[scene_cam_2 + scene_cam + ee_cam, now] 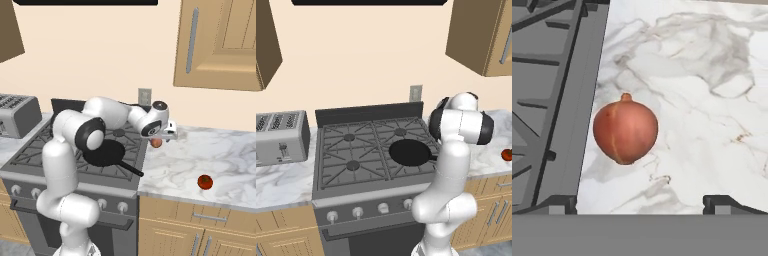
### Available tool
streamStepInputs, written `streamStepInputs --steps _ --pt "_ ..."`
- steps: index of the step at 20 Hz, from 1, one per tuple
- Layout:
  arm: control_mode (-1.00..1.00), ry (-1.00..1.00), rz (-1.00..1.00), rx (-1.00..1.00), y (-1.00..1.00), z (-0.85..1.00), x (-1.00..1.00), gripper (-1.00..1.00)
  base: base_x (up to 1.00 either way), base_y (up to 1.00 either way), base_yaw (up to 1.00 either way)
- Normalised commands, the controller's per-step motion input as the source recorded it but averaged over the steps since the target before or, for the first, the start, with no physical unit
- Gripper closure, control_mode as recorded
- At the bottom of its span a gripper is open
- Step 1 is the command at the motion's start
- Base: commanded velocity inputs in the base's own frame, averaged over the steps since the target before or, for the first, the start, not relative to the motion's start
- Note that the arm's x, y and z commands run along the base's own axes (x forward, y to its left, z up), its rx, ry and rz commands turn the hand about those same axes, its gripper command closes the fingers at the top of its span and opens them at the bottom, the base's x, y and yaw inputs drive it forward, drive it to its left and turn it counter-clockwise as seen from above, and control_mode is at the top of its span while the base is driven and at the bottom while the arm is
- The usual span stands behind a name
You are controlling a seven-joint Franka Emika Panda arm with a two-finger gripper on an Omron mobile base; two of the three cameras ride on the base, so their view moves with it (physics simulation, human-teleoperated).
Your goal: Place the pan on the front right burner on the stove. Then place the tomato and the onion in the pan and turn on the front right burner.
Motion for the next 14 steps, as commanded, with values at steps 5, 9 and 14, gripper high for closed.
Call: streamStepInputs --steps 5,9,14 --pt "-1.00 0.00 -0.08 0.00 0.00 0.01 0.20 -1.00 0.00 0.00 0.00" --pt "-1.00 0.00 -0.08 0.00 0.00 0.01 0.19 -1.00 0.00 0.00 0.00" --pt "-1.00 0.00 -0.07 0.00 0.00 0.00 0.17 -1.00 0.00 0.00 0.00"
